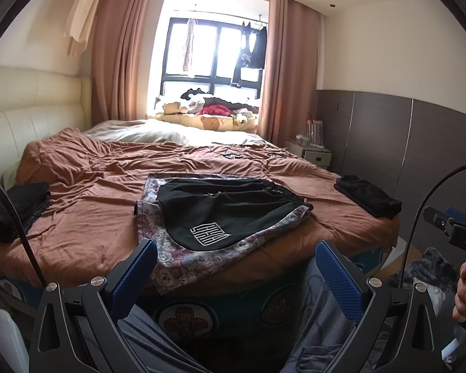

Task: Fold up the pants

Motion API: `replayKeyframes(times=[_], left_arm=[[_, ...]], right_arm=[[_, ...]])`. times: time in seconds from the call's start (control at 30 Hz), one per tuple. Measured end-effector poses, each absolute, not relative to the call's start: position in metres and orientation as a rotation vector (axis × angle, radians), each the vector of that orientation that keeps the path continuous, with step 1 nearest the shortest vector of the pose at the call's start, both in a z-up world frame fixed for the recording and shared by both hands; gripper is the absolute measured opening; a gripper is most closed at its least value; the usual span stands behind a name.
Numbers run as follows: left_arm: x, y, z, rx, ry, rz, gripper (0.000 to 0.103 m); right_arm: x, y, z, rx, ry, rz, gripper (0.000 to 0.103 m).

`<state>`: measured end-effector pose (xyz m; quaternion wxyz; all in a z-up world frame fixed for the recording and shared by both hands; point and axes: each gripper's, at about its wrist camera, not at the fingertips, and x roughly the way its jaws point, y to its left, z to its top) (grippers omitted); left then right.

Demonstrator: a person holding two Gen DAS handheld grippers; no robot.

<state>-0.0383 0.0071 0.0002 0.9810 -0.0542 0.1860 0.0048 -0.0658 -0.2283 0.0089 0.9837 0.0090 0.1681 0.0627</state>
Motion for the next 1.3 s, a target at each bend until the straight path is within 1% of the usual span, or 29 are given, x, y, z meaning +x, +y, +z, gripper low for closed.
replayKeyframes(times=[0.43, 0.6, 0.87, 1.3], left_arm=[[-0.034, 0.012, -0.002, -0.091, 0.363, 0.017, 0.103], [-0.018, 0.021, -0.005, -0.138, 0.401, -0.001, 0.103], [-0.001, 0.034, -0.011, -0.135, 0.423, 0.002, 0.103], [0.036, 0.072, -0.052, -0.26, 0.531, 0.021, 0.103]], right_arm=[[-0.054, -0.226, 0.013, -0.006, 0.358, 0.142, 0.103], [-0.04, -0.227, 0.017, 0.005, 0.361, 0.135, 0.103], [-0.017, -0.227, 0.013, 0.03, 0.378, 0.128, 0.103], [0.034, -0.228, 0.007, 0.053, 0.457, 0.173, 0.103]])
